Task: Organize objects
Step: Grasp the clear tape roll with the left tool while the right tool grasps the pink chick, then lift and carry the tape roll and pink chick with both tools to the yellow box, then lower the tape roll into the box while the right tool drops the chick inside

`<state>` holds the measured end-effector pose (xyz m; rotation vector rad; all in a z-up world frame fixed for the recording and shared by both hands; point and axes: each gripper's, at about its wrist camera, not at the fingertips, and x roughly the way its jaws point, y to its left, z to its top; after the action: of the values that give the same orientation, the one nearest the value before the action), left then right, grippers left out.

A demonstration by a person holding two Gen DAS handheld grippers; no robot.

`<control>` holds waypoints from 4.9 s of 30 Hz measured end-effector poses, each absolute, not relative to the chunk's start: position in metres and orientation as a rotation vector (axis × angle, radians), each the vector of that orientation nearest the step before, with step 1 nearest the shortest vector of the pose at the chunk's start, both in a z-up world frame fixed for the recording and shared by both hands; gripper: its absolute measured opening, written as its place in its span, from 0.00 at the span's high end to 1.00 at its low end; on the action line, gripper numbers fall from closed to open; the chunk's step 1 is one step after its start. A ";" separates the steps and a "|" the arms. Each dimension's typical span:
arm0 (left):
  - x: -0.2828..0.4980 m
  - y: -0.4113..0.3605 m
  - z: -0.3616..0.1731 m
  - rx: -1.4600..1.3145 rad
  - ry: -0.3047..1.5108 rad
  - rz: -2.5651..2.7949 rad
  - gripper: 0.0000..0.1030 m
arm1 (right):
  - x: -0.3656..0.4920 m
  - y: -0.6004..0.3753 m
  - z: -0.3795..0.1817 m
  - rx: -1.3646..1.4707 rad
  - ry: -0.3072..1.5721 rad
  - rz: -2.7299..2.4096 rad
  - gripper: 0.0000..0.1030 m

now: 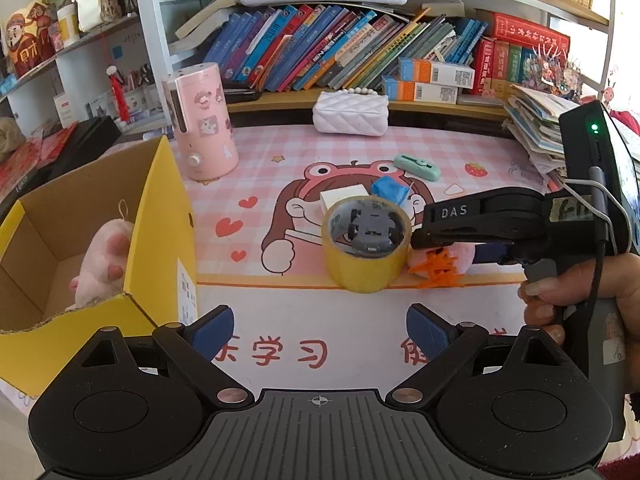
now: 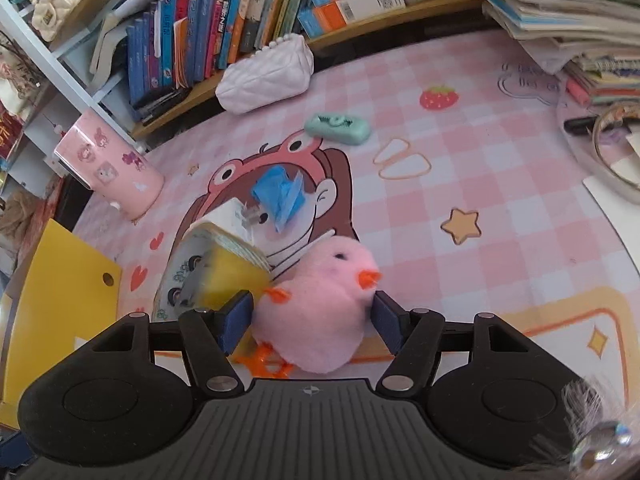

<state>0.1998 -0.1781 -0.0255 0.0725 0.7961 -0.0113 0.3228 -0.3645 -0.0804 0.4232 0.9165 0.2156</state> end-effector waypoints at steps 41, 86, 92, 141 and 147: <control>0.236 -0.202 -0.018 0.066 0.648 -0.159 0.19 | 0.218 -0.393 -0.033 0.162 0.780 0.122 0.46; 0.004 0.050 -0.013 -0.118 0.704 0.083 0.19 | 0.047 -0.130 -0.014 -0.058 0.795 0.384 0.46; -0.003 0.062 -0.012 -0.118 0.693 0.078 0.19 | 0.038 -0.115 -0.013 -0.061 0.794 0.381 0.46; 0.230 0.055 -0.031 -0.057 0.818 0.172 0.19 | 0.313 -0.039 0.023 -0.175 0.687 0.648 0.46; 0.232 0.057 -0.035 -0.072 0.844 0.181 0.18 | 0.331 -0.012 0.005 -0.265 0.753 0.725 0.46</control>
<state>0.2318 0.0567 -0.0351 -0.0719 0.8441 0.1814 0.3314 -0.0124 0.0046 -0.2652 0.7526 0.7251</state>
